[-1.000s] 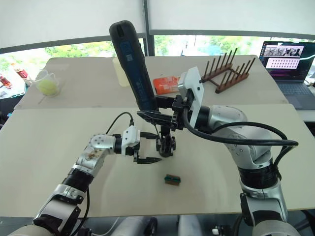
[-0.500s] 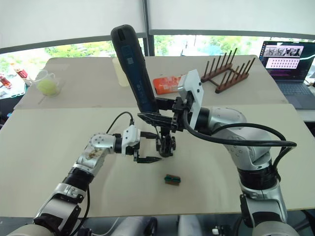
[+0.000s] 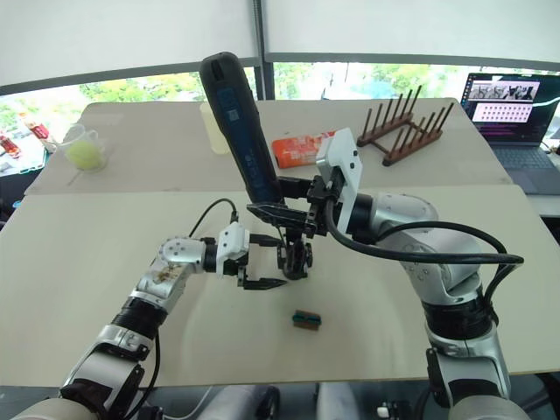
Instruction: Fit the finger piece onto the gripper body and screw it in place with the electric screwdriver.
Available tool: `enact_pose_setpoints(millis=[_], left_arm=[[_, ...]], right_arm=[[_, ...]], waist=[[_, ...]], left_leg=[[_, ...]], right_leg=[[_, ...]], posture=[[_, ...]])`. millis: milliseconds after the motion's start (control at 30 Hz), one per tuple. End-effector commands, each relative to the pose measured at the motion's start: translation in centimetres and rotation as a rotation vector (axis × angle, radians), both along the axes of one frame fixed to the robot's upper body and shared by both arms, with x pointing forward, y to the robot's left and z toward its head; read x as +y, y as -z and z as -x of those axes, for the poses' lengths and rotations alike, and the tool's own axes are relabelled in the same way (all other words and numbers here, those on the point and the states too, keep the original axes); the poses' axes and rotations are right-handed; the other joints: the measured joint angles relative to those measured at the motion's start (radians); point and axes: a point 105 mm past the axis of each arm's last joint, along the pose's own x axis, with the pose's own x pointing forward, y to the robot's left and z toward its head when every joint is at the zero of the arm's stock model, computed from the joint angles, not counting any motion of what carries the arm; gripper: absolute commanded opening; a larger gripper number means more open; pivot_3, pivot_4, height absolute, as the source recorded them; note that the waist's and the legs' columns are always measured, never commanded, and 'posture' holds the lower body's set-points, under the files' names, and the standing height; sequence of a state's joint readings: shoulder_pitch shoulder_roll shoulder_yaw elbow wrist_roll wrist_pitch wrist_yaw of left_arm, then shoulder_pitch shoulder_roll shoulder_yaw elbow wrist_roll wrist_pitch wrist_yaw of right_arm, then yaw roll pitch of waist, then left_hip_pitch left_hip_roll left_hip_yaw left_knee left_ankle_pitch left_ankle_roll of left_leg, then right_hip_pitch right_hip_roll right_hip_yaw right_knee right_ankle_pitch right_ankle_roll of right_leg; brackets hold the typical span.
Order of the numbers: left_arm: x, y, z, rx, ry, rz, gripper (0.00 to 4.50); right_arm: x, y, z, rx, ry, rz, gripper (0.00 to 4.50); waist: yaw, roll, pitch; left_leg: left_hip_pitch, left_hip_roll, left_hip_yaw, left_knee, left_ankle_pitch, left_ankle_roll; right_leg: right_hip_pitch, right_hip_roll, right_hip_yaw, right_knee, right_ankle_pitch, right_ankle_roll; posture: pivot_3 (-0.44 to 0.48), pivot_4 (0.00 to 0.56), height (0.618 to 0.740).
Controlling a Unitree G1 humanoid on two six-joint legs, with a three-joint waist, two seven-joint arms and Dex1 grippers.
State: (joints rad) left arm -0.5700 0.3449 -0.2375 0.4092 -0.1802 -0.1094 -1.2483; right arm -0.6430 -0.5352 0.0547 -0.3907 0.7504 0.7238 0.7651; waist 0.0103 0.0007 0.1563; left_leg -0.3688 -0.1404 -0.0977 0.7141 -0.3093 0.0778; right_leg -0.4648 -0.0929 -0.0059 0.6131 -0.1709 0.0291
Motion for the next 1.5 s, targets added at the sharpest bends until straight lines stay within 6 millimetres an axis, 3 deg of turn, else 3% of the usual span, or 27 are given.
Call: enact_pose_setpoints(millis=[33,1500], left_arm=[[-0.28,-0.87,-0.10,-0.043,0.014,0.015,4.50],[-0.37,-0.74,0.07,-0.046,0.016,0.018,4.50]], right_arm=[[-0.34,-1.77,0.77,-0.093,-0.016,-0.053,1.92],[-0.03,-2.19,0.65,-0.106,-0.022,-0.066,1.92]], waist=[[0.000,0.000,0.000],[0.000,0.000,0.000]], left_leg=[[0.000,0.000,0.000,0.000,0.000,0.000],[0.000,0.000,0.000,0.000,0.000,0.000]], right_leg=[[0.000,0.000,0.000,0.000,0.000,0.000],[0.000,0.000,0.000,0.000,0.000,0.000]], posture=[[0.000,0.150,0.740],[0.000,0.150,0.740]])
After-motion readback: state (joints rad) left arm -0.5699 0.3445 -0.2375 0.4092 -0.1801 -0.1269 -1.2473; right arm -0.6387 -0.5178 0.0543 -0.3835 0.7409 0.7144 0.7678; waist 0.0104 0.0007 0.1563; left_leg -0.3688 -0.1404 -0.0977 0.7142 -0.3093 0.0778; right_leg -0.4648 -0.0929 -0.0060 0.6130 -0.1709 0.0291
